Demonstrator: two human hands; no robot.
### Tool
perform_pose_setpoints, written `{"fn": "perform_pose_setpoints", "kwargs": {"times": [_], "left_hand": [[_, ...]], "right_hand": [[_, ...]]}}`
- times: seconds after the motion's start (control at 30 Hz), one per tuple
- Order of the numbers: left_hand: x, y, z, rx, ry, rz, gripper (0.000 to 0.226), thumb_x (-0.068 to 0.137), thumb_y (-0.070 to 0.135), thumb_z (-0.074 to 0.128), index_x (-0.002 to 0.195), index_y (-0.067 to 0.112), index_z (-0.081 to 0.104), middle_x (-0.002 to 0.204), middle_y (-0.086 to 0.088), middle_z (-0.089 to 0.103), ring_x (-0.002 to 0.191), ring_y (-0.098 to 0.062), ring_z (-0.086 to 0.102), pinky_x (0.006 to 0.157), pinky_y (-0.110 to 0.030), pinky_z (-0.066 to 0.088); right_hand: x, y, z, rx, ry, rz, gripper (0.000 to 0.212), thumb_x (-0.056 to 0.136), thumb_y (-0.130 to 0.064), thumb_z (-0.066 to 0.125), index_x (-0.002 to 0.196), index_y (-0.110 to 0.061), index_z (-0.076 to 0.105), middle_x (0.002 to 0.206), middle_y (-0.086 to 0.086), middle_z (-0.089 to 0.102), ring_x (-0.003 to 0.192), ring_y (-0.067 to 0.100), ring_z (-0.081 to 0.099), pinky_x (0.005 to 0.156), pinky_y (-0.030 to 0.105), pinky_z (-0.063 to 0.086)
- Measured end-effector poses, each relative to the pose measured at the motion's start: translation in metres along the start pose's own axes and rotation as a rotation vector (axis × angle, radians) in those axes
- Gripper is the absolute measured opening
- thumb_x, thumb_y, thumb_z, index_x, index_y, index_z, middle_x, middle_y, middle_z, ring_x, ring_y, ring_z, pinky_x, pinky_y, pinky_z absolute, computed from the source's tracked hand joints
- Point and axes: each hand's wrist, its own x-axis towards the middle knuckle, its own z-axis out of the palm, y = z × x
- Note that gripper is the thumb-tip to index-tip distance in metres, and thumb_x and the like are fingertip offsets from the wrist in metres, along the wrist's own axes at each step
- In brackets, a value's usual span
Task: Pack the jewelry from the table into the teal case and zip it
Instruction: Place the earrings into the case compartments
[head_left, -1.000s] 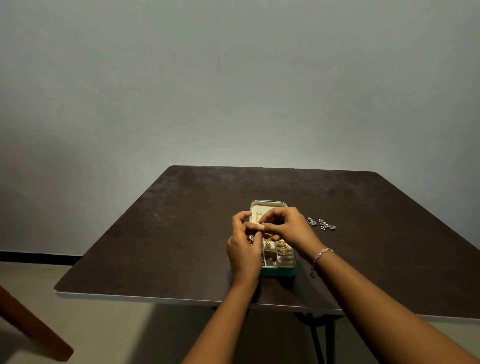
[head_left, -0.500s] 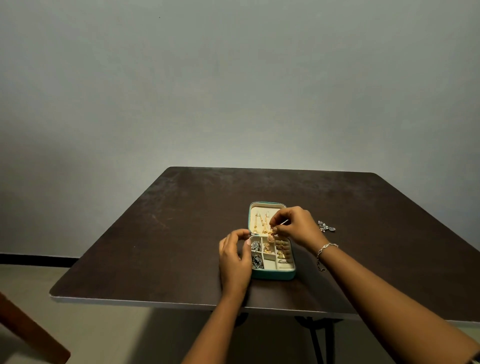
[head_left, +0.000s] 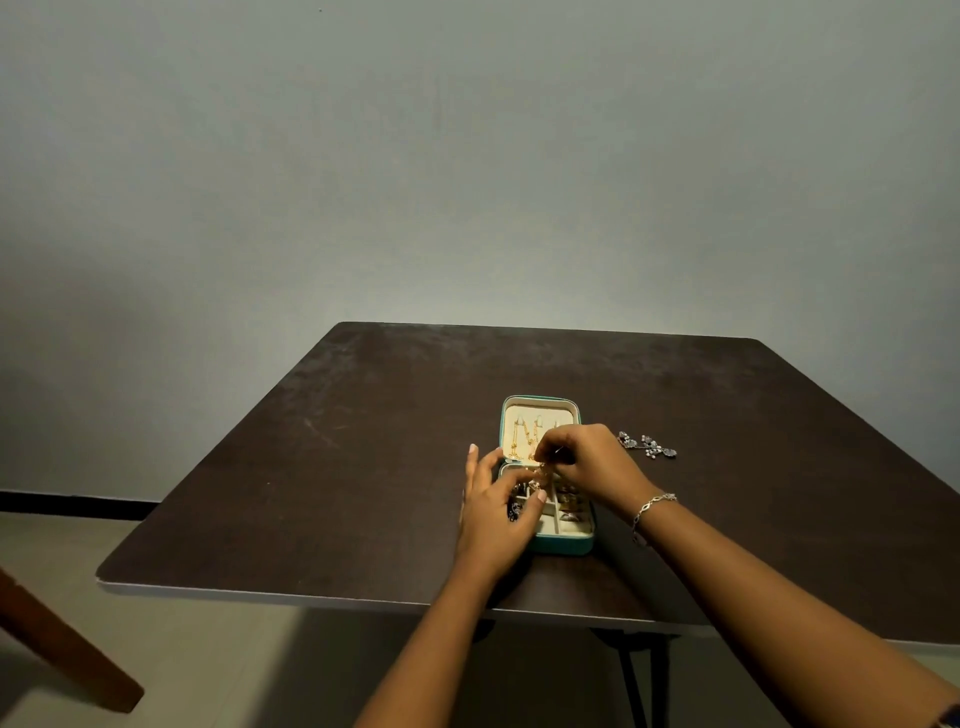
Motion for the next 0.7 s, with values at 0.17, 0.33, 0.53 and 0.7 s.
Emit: {"fn": "perform_pose_setpoints", "kwargs": {"times": [0.17,0.33,0.53,0.7], "left_hand": [[-0.001,0.0,0.0,0.041,-0.026,0.02,0.023,0.088,0.03,0.056,0.111,0.027,0.059,0.151,0.006,0.021,0.141,-0.01,-0.009,0.112,-0.047,0.022],[-0.002,0.001,0.001,0.068,-0.021,0.002,0.021,0.088,0.033,0.056,0.108,0.027,0.06,0.151,0.006,0.021,0.142,-0.01,-0.009,0.113,-0.048,0.022],[-0.001,0.001,0.001,0.066,-0.025,-0.001,0.024,0.088,0.031,0.056,0.11,0.024,0.057,0.149,0.006,0.024,0.142,-0.011,-0.003,0.112,-0.047,0.024],[0.002,-0.004,0.003,0.02,0.022,-0.002,0.019,0.089,0.026,0.054,0.108,0.022,0.055,0.145,0.006,0.033,0.142,-0.01,0.006,0.111,-0.041,0.026]], "right_hand": [[-0.002,0.004,0.002,-0.094,-0.021,-0.039,0.02,0.08,-0.005,0.059,0.096,-0.013,0.07,0.102,0.005,0.07,0.096,0.02,0.063,0.085,0.033,0.049],[0.0,0.005,0.004,-0.179,-0.082,-0.101,0.019,0.08,-0.011,0.061,0.097,-0.017,0.069,0.1,0.003,0.069,0.095,0.02,0.061,0.081,0.03,0.047],[-0.008,0.01,0.01,-0.151,-0.044,-0.144,0.023,0.079,-0.009,0.063,0.099,-0.018,0.069,0.102,0.004,0.061,0.093,0.022,0.059,0.077,0.028,0.044],[-0.022,0.01,0.012,-0.122,-0.014,-0.156,0.026,0.079,-0.002,0.058,0.101,-0.014,0.068,0.1,0.007,0.066,0.096,0.022,0.057,0.079,0.028,0.042]]}}
